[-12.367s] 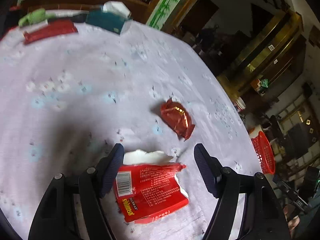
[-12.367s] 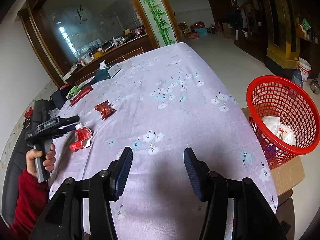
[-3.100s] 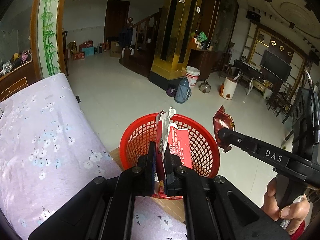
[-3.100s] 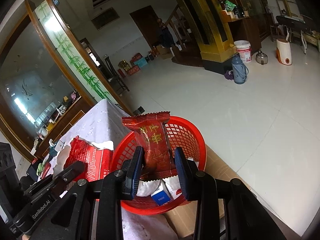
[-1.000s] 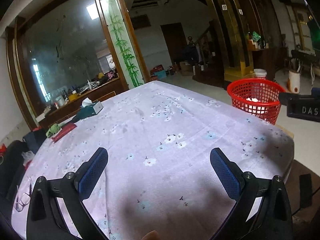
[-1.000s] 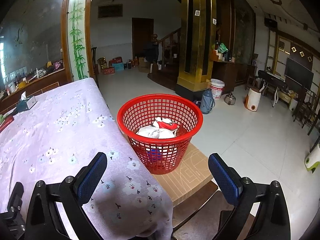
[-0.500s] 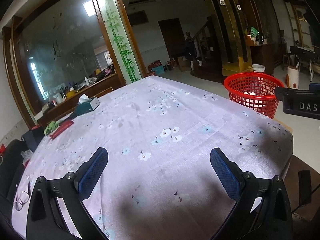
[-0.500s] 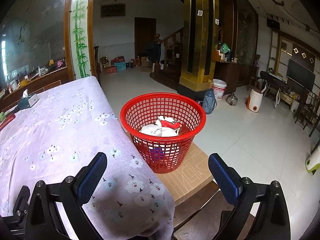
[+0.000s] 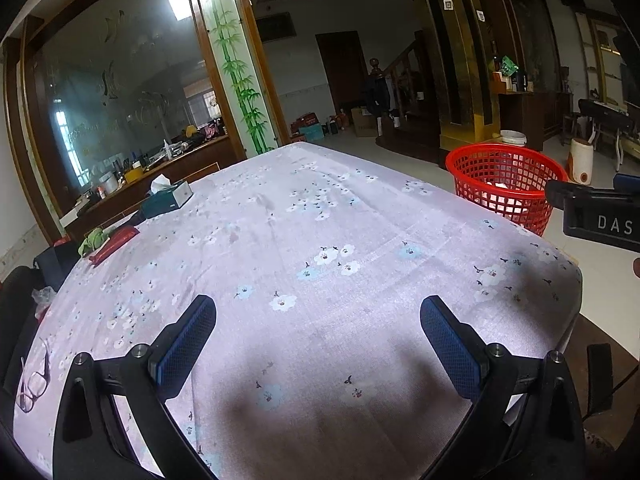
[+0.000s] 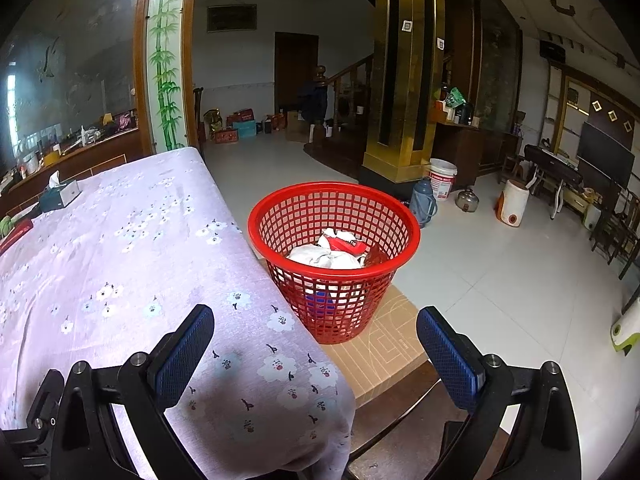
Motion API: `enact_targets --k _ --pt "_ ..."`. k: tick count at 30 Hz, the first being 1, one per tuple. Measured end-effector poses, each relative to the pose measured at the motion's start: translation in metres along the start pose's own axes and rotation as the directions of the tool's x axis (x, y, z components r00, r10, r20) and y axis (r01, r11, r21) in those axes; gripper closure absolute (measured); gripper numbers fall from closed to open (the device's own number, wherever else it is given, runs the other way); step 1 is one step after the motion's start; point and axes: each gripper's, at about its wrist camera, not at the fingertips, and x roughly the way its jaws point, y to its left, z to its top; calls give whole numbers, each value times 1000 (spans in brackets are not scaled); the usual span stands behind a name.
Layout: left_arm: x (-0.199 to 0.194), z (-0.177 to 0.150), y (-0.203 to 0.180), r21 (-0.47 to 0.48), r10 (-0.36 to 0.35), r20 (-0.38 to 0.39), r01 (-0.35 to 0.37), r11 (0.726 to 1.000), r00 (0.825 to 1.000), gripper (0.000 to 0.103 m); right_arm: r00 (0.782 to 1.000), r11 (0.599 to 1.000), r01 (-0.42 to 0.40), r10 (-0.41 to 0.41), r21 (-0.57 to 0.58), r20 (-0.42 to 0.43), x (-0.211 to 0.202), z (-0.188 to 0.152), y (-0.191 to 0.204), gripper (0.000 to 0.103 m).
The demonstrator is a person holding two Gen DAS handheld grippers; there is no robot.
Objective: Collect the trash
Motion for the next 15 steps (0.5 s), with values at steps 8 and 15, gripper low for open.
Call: enact_targets --k 8,15 --pt "0 0 1 1 6 1 -6 1000 1000 2 1000 1000 -1 1 -1 -5 1 -1 2 1" --pt "1 1 1 1 9 2 -9 1000 1000 2 1000 1000 -1 1 1 -6 2 -1 2 1"
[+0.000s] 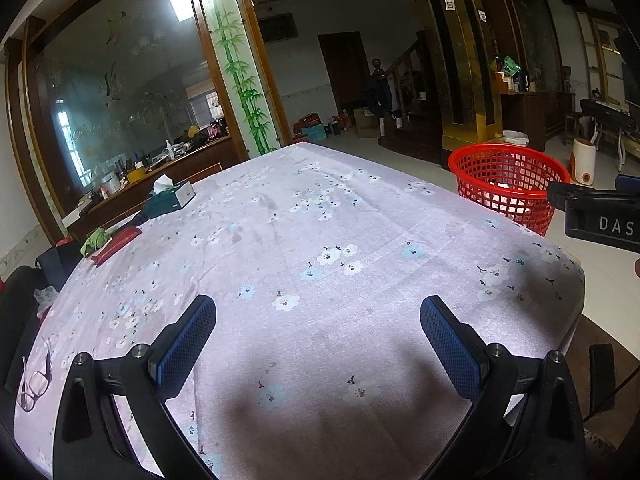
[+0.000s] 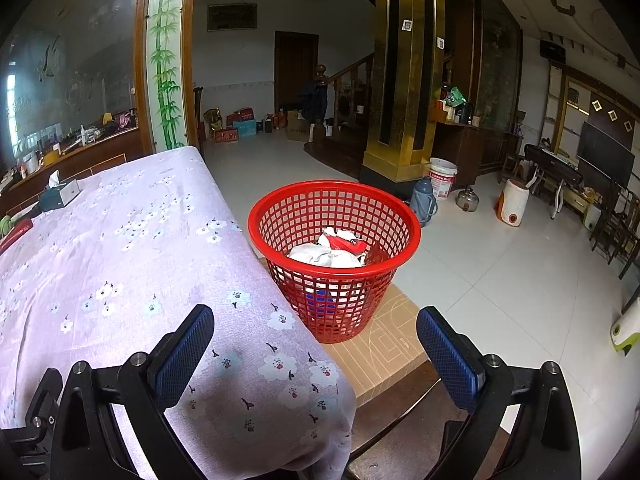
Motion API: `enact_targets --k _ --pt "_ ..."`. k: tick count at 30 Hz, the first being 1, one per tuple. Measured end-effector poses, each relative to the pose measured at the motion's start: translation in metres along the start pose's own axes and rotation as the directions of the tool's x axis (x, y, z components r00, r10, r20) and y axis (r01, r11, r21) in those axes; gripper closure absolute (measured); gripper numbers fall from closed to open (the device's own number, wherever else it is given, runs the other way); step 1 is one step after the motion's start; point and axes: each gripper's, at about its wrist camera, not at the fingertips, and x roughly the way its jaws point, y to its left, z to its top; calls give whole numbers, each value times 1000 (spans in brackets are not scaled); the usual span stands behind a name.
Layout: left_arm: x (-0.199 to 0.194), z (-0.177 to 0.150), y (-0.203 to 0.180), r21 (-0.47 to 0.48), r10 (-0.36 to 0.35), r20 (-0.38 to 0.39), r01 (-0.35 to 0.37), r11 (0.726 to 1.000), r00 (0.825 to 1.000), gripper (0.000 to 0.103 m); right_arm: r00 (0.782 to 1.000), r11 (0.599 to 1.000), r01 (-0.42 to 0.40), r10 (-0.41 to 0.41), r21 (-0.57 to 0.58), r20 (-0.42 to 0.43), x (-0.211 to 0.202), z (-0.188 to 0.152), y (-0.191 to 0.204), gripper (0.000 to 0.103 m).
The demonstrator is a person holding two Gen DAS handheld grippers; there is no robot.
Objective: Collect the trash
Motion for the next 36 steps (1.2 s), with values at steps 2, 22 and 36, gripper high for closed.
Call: enact_targets --k 2,22,36 --pt "0 0 0 0 -1 0 1 1000 1000 2 1000 1000 2 -2 0 0 0 0 1 1" --pt "1 0 2 -1 -3 0 3 1000 1000 2 1000 1000 0 0 -1 -2 0 0 1 1" --pt "0 0 2 -2 -3 0 3 1000 1000 2 1000 1000 -4 4 -1 -5 1 -1 3 1"
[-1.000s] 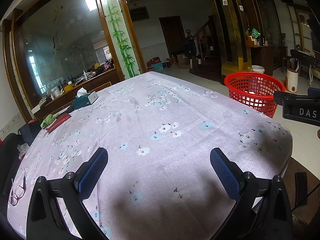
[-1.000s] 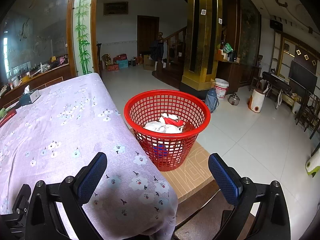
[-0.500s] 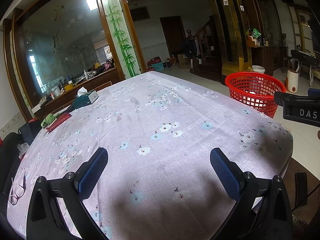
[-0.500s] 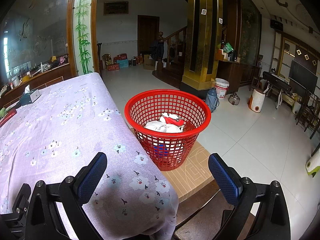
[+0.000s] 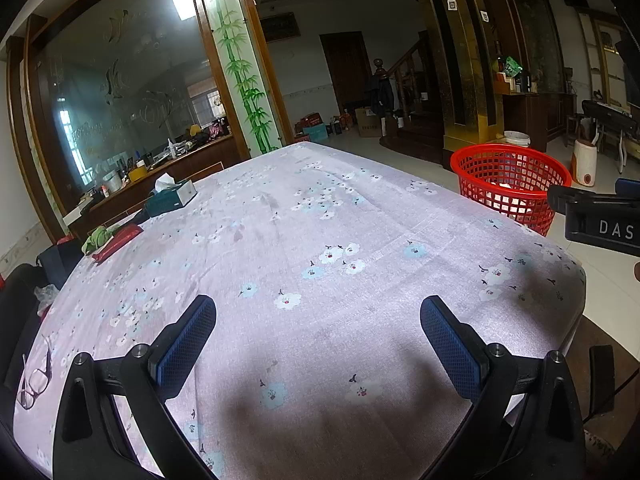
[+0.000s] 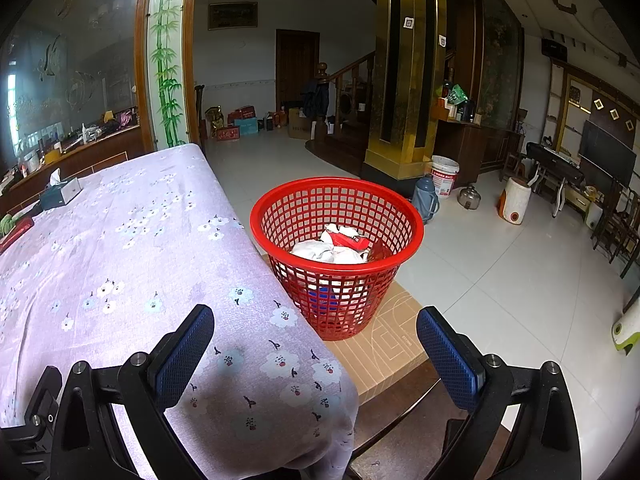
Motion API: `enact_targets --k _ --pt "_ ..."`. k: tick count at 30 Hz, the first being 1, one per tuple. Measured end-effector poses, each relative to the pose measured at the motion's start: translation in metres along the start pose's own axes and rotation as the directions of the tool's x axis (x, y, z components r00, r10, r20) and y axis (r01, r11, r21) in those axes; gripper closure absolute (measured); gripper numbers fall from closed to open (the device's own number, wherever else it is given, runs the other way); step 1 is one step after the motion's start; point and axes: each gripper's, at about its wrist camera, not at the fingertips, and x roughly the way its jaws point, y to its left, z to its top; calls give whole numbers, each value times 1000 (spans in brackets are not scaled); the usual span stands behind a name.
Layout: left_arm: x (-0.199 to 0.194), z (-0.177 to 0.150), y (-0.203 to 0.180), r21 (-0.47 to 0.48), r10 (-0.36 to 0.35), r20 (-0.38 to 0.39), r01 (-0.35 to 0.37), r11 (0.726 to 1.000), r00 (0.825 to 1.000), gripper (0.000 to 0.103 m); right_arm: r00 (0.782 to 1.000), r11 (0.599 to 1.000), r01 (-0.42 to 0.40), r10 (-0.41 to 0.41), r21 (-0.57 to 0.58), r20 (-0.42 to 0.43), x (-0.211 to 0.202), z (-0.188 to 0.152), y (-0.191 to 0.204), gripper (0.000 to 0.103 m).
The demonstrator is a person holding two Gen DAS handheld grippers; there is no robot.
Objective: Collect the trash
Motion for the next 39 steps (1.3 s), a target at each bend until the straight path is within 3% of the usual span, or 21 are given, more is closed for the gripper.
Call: enact_targets --k 18,23,28,33,36,39 --pt "2 -2 3 -9 2 -6 -2 1000 1000 2 1000 1000 -12 12 -8 -5 5 -2 6 1" --pt "3 -3 20 -55 13 -24 -14 998 1000 2 999 998 -52 51 -28 -16 11 7 18 1" --pt "7 -2 70 -140 68 -58 -75 987 996 2 988 985 -147 143 -89 -57 20 14 61 1" --pt "21 -13 134 -250 101 -151 -136 959 983 2 949 936 -294 261 -193 -176 37 17 137 1" --pt "35 -28 177 -339 70 -236 -150 929 969 2 912 907 -367 306 -206 -273 55 15 180 1" --pt "50 -45 217 -415 29 -312 -164 895 950 2 901 889 -387 307 -246 -307 65 10 221 1"
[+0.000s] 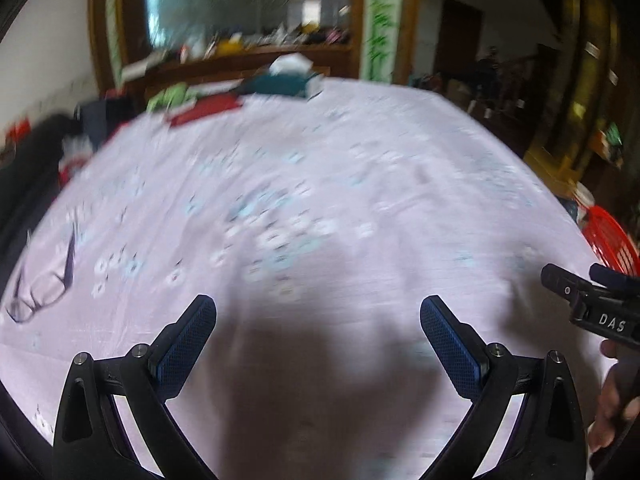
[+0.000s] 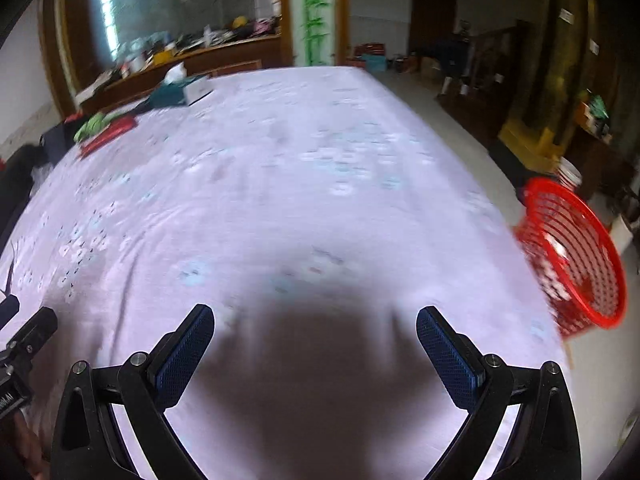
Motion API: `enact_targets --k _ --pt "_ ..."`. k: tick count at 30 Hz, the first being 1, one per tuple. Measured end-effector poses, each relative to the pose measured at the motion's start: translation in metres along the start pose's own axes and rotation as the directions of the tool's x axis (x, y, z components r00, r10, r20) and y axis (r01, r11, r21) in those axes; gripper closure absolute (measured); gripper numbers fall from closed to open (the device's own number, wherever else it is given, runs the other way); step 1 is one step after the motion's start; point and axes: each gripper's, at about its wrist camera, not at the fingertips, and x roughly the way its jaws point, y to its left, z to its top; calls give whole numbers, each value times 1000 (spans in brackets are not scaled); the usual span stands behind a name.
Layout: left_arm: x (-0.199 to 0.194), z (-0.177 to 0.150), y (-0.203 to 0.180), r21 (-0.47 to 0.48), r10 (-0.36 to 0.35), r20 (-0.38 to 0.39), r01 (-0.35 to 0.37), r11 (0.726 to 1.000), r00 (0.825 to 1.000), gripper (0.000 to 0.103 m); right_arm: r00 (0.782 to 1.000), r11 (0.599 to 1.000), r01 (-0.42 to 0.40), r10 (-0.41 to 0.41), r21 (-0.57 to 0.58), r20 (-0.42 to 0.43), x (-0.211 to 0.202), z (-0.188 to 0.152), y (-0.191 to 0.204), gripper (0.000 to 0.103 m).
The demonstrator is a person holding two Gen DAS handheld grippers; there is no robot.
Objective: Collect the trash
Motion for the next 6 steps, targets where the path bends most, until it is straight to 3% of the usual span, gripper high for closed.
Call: enact_targets --k 3,6 --pt "19 3 24 -32 20 -78 -23 999 997 2 999 1000 -12 11 -17 -48 21 9 24 1" --pt "32 5 34 -23 42 -129 -45 999 991 2 997 998 34 -37 -47 -69 40 18 44 1"
